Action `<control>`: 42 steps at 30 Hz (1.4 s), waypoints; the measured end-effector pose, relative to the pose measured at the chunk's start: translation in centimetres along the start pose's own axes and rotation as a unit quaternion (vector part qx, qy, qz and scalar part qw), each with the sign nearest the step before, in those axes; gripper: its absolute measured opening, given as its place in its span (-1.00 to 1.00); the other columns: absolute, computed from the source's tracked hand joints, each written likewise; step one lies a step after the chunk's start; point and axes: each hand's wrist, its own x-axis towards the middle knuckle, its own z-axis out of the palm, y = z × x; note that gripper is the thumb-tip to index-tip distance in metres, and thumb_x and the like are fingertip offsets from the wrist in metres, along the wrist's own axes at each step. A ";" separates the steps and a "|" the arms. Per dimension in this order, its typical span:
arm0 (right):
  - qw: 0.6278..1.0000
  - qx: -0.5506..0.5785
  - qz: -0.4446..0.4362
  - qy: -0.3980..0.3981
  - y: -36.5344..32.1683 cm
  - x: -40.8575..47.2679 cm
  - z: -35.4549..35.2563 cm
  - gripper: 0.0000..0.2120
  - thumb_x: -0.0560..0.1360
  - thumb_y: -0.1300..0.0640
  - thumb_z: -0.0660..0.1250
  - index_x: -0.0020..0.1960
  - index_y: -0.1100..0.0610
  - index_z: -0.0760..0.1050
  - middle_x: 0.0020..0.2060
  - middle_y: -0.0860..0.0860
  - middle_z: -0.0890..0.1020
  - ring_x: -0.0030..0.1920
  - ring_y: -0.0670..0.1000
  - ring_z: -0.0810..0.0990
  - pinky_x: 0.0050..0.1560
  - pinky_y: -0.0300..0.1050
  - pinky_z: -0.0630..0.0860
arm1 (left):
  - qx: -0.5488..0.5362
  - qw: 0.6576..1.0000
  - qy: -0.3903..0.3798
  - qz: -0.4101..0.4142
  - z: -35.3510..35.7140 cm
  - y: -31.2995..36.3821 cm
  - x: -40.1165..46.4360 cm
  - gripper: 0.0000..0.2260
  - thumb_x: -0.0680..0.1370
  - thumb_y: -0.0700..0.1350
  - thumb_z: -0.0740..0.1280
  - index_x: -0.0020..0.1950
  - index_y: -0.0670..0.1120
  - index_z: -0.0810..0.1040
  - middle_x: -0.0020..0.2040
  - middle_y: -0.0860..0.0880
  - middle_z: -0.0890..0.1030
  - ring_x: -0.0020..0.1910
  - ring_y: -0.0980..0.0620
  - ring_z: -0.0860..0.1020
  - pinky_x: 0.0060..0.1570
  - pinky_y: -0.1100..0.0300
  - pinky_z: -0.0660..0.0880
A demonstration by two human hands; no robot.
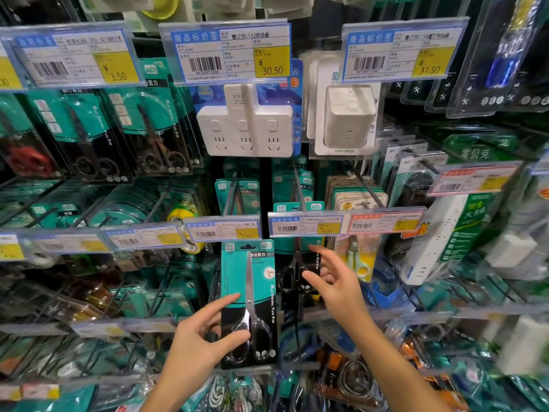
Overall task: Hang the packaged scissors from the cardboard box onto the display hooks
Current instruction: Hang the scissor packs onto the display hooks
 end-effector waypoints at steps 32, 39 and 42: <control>0.991 -0.042 0.106 0.070 3.3 7.6 2.8 -0.77 0.49 0.16 0.45 -0.31 0.00 0.51 -0.25 0.04 0.62 -0.04 0.18 0.65 0.06 0.27 0.55 | 0.013 1.000 -0.001 -0.004 -1.3 0.4 1.3 -0.50 0.28 -0.03 0.57 0.10 0.42 0.56 0.07 0.53 0.53 0.12 0.37 0.43 0.24 0.12 0.38; 0.988 -0.092 0.107 0.065 2.7 5.2 3.1 -0.63 0.52 0.03 0.38 0.31 -0.01 0.45 0.18 -0.04 0.59 0.19 -0.02 0.52 0.21 -0.07 0.47 | 0.011 1.000 0.007 0.003 -1.4 0.4 1.0 -0.48 0.25 -0.01 0.57 0.10 0.41 0.56 0.17 0.40 0.52 0.12 0.41 0.43 0.26 0.17 0.36; 0.994 -0.033 0.103 0.026 0.4 2.0 3.3 -0.67 0.55 0.06 0.35 0.30 0.01 0.45 0.07 -0.04 0.62 0.05 -0.10 0.58 -0.02 -0.33 0.50 | 0.011 1.000 0.013 0.010 -1.3 0.2 0.9 -0.49 0.24 -0.01 0.57 0.08 0.43 0.56 0.18 0.37 0.52 0.11 0.42 0.42 0.19 0.26 0.38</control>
